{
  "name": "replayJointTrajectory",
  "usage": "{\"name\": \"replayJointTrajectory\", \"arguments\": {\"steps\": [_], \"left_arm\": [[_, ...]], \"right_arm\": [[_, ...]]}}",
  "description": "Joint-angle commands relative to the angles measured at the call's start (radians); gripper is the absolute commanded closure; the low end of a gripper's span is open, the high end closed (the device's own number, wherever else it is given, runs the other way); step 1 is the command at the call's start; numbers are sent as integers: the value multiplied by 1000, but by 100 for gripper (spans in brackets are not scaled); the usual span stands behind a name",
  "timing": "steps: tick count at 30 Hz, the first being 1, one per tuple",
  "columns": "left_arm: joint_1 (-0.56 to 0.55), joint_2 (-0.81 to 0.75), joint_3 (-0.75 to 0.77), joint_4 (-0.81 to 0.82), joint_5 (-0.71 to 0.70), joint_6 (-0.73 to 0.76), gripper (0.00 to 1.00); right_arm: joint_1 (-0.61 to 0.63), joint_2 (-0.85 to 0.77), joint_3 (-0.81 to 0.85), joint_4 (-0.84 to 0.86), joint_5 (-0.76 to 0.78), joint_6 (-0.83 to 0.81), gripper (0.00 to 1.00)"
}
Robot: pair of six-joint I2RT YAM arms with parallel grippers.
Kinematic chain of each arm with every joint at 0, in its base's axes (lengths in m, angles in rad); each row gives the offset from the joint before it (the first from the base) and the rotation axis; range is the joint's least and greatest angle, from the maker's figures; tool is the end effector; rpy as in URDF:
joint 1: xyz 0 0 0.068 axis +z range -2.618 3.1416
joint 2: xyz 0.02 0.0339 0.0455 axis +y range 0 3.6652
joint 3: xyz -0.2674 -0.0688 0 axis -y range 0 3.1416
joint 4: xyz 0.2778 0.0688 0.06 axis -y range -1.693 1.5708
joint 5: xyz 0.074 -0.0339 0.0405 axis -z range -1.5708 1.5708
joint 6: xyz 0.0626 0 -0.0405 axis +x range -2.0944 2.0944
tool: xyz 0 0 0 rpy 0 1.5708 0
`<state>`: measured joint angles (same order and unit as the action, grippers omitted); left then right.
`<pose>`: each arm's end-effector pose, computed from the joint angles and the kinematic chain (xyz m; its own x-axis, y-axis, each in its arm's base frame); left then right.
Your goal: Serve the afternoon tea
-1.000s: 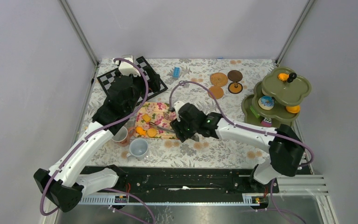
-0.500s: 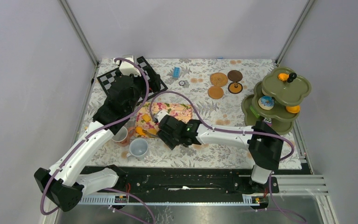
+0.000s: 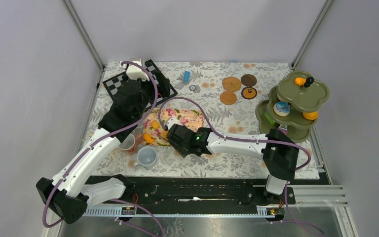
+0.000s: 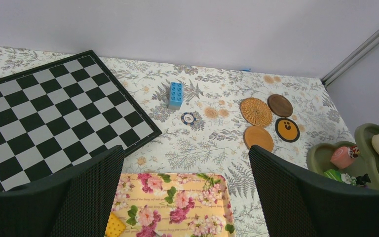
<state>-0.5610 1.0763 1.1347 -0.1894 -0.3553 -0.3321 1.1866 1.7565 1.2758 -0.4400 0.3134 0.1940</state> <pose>0.2643 -0.1404 0.4076 -0.1720 -0.2529 -0.9521 0.1594 0.9466 -0.2803 0.1769 0.3861 0.1947 -0.4493 -0.6221 -0.6412 -0.7392 0.6619 -0.1241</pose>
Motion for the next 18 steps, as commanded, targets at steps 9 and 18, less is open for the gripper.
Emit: {"name": "replayJointTrajectory", "arguments": {"steps": [9, 18], "left_arm": [[-2, 0, 2, 23, -5, 9, 1], [-2, -5, 3, 23, -1, 7, 1]], "right_arm": [[6, 20, 26, -11, 42, 52, 49], [6, -61, -6, -7, 93, 86, 63]]}}
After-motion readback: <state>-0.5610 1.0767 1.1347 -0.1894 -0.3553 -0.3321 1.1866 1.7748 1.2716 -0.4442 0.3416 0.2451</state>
